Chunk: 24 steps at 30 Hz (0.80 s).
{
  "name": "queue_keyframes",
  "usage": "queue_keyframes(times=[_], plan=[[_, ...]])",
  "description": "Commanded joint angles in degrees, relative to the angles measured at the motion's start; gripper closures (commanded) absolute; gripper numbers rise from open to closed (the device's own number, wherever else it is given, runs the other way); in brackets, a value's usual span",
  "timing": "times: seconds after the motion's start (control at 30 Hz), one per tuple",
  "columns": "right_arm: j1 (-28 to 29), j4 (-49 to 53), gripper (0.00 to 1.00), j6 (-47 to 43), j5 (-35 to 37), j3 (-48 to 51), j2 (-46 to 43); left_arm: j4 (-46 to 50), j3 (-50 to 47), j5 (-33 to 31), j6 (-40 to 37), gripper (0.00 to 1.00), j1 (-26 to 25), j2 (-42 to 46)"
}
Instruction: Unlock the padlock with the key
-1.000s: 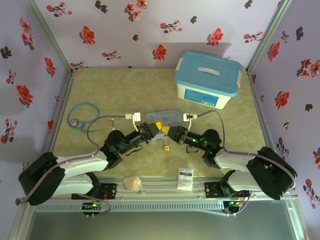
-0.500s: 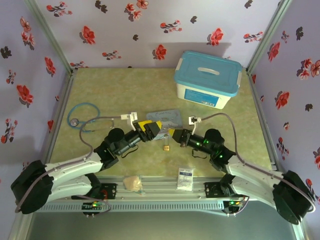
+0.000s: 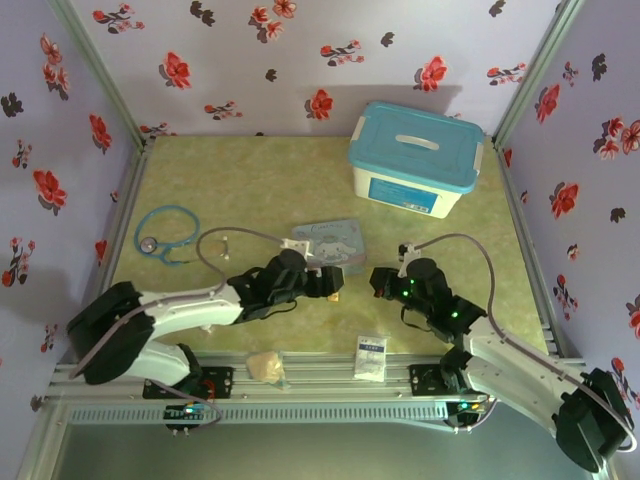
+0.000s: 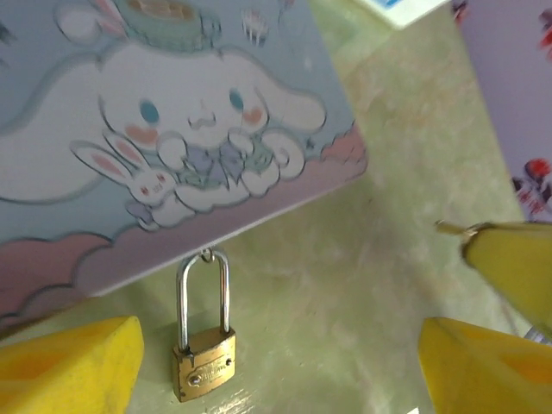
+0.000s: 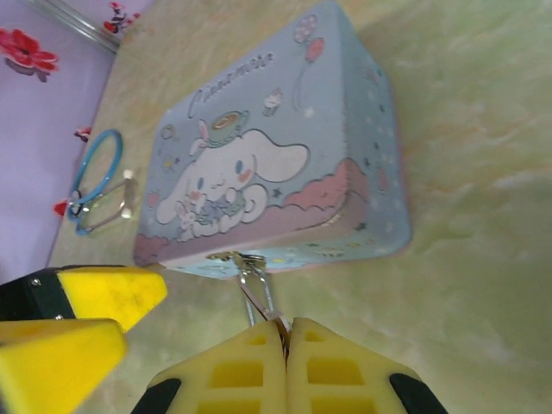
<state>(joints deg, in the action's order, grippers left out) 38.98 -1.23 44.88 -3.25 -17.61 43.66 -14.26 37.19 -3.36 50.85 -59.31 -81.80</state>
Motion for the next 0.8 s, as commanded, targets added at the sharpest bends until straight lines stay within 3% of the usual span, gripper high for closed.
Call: queue_keyframes(times=[0.0, 0.33, 0.47, 0.6, 0.77], plan=[[-0.22, 2.47, 1.0, -1.18, 2.63, 1.02, -2.51, 3.18, 2.73, 0.68, -0.18, 0.19, -0.75, -4.15], [-0.31, 3.09, 1.0, -2.08, 2.1, 3.76, -7.95, 3.32, 6.46, -3.03, -4.07, 0.37, -1.05, -14.08], [-0.29, 0.64, 1.0, -1.13, 0.59, 5.89, -9.9, 3.35, 6.29, -5.78, -5.04, 0.42, -1.34, -15.55], [-0.26, 1.25, 1.0, -2.02, 0.99, 6.15, -11.74, -0.58, 5.0, -5.25, -5.14, 0.52, -1.85, -16.37], [-0.27, 2.91, 1.0, -2.59, 1.58, 5.54, -11.13, -2.21, 3.5, -5.43, -3.41, 0.56, -3.18, -16.53]])
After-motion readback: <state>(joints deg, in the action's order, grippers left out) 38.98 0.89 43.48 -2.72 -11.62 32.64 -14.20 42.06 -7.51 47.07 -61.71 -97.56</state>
